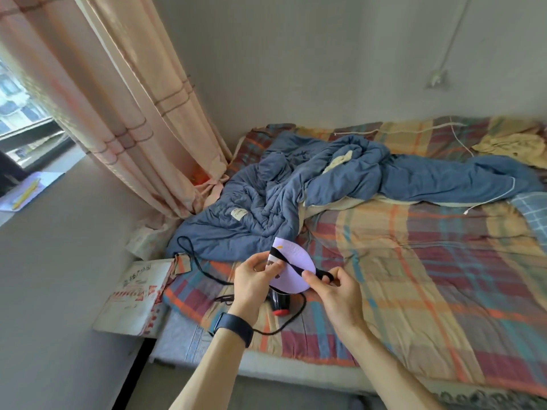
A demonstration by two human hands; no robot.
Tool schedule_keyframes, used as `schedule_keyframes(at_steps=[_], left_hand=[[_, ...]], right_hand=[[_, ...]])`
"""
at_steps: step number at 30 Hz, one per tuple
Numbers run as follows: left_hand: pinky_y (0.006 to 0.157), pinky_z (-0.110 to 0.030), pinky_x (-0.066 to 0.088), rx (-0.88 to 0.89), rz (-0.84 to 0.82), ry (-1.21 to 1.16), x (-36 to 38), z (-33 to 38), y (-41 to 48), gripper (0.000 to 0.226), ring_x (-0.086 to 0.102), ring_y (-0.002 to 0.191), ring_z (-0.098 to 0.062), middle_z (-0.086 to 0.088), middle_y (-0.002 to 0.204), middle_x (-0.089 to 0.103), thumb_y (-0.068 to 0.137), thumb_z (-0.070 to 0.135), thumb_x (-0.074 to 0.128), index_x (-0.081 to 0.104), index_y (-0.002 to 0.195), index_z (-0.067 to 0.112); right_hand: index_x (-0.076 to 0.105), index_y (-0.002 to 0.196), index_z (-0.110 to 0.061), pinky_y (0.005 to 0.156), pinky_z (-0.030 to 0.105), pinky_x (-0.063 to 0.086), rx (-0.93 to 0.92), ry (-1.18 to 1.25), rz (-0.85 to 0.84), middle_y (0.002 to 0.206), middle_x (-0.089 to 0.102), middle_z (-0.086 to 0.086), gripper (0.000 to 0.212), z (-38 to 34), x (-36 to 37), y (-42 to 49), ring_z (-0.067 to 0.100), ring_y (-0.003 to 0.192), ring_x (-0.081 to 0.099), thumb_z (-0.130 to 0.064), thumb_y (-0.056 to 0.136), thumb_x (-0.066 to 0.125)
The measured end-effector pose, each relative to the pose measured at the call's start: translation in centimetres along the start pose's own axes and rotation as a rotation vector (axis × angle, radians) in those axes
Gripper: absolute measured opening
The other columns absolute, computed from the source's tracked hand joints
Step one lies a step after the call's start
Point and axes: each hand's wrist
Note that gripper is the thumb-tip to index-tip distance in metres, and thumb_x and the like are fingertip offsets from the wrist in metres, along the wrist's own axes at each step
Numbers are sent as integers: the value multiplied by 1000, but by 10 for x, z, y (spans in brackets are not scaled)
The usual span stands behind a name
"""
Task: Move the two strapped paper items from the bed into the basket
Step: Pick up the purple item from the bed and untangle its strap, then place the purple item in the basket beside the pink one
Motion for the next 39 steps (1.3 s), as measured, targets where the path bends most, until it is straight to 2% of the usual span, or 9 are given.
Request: schedule_keyframes(at_steps=[4,7,9,12,18,21,26,30,39], left_hand=[[60,-18,49,-46,-92,2,21,-22,-3,20,67,65,-9,-3,75,74,79,17,79,72,97,10],[65,-31,52,-113,-196,48,43,-38,-13,21,69,66,-16,-8,77,76,79,19,77,71,98,14],[60,-28,49,-154,-269,81,60,-48,-19,20,65,59,-13,-6,72,73,81,19,75,69,99,13],[50,-18,44,-154,-383,173,93,-55,-31,16,61,50,-9,-3,67,68,85,11,69,65,100,7],[56,-17,47,-67,-775,428,185,-56,-72,19,67,61,-8,1,74,75,82,19,65,64,101,15],[60,-18,48,21,-992,587,251,-57,-104,12,63,59,-7,3,73,72,91,13,60,64,101,17],[91,-35,48,385,-1154,1020,363,-76,-177,41,59,113,-27,-5,128,63,93,33,54,53,133,27],[91,-40,48,655,-1174,1150,446,-91,-246,48,55,117,-31,-11,129,60,92,31,50,46,139,30],[112,-44,34,915,-1340,1295,597,-125,-361,59,33,140,-30,-5,154,37,91,31,49,32,148,32]], right_hand=[[49,67,-15,61,31,45,-71,-184,208,60,61,-10,38,21,-22,-6,11,55,52,-27,69,84],[58,83,-26,65,26,49,-63,-268,290,75,73,-11,29,35,-50,-16,6,68,67,-29,70,83],[64,94,-31,70,23,50,-47,-313,314,81,74,-14,27,42,-72,-21,4,76,70,-29,73,81],[73,87,-29,65,14,46,-40,-369,355,78,74,-16,11,48,-109,-30,4,77,69,-25,77,78],[77,83,-23,65,7,44,-5,-304,535,79,75,-12,11,58,-214,-77,-4,75,66,-15,76,79],[76,79,-29,65,10,46,65,-236,666,74,75,-19,13,72,-282,-110,4,75,69,-17,75,80],[79,83,-25,64,7,43,103,-273,915,70,74,-16,12,99,-402,-174,-3,75,65,-16,75,80],[78,83,-26,64,7,44,149,-240,1021,74,69,-28,12,120,-491,-222,-7,72,63,-18,75,79],[73,84,-28,76,37,53,238,-104,1204,80,74,-8,10,150,-651,-286,18,80,68,-23,77,78]])
Point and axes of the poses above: each hand's wrist, its own y-axis towards the middle knuckle, its own x-axis out of the palm, z = x × y
